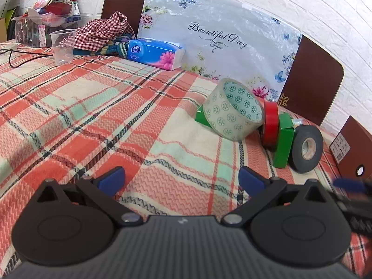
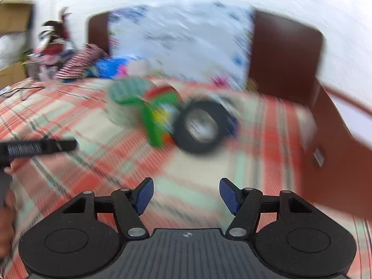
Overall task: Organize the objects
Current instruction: 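Grasp the green block with the right gripper and lift it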
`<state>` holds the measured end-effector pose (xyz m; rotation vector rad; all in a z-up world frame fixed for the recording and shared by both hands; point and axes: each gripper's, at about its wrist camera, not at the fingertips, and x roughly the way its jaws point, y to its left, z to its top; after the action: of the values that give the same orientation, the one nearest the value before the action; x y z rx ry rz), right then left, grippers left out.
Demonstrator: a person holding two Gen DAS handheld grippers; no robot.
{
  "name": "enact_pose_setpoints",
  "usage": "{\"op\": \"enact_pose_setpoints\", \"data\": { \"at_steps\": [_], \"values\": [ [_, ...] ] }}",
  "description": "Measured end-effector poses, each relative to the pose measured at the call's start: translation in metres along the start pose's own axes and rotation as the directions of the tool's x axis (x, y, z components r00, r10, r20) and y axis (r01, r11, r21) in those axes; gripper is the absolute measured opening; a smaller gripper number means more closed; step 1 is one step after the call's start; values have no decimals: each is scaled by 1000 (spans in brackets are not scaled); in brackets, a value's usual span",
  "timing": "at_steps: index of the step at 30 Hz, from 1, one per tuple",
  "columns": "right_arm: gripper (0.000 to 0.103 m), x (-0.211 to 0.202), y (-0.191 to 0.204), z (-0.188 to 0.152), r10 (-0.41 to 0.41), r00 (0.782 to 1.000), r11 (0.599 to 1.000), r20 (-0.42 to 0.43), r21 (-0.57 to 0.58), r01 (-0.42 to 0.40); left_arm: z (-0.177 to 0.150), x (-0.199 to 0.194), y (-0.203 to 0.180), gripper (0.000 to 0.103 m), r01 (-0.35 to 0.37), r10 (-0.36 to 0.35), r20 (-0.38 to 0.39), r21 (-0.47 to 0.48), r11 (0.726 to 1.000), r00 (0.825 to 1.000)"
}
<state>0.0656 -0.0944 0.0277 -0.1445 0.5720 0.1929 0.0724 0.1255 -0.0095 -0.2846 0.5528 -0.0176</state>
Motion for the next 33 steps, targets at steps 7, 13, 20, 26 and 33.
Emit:
{"op": "enact_pose_setpoints", "data": {
  "at_steps": [7, 13, 20, 26, 33],
  "values": [
    [33, 58, 44, 46, -70, 996, 982, 61, -170, 79, 1, 1, 3, 103, 1, -1, 0, -4, 1000, 1000],
    [18, 38, 13, 39, -33, 999, 999, 22, -9, 33, 1, 1, 3, 103, 2, -2, 0, -3, 1000, 1000],
    [27, -44, -70, -21, 184, 983, 869, -22, 472, -152, 0, 2, 2, 103, -5, 5, -5, 13, 1000, 1000],
    [74, -96, -95, -65, -56, 997, 902, -59, 425, 75, 0, -2, -23, 103, 14, -5, -87, 100, 995, 996],
    [85, -85, -46, -55, -38, 999, 995, 6, 89, 37, -3, -24, -107, 86, 302, -270, -245, 102, 948, 931]
  ]
}}
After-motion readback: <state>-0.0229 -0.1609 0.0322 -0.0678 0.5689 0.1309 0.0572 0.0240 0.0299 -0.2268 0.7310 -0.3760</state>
